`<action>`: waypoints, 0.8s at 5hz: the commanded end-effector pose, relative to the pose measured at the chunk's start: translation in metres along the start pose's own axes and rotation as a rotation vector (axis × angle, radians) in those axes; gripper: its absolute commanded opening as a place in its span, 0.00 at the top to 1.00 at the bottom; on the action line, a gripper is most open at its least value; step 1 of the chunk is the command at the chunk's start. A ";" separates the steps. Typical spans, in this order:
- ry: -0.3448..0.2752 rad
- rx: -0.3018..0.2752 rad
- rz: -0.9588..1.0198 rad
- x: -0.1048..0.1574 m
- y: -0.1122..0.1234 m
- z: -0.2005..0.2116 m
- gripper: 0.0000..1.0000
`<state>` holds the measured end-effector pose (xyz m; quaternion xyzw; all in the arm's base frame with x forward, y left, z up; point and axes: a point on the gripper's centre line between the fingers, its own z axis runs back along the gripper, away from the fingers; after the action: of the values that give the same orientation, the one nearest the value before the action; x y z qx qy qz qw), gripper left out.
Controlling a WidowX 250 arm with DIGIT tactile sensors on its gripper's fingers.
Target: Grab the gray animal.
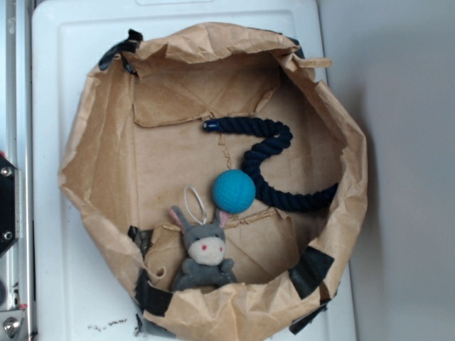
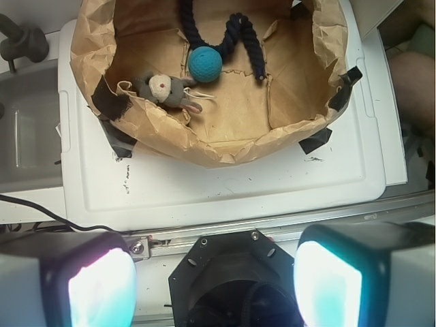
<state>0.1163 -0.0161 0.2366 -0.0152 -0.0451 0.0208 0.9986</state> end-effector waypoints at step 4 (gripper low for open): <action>0.076 -0.013 0.300 0.109 -0.007 -0.001 0.00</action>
<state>0.2226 -0.0242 0.2310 -0.0248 0.0203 0.1684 0.9852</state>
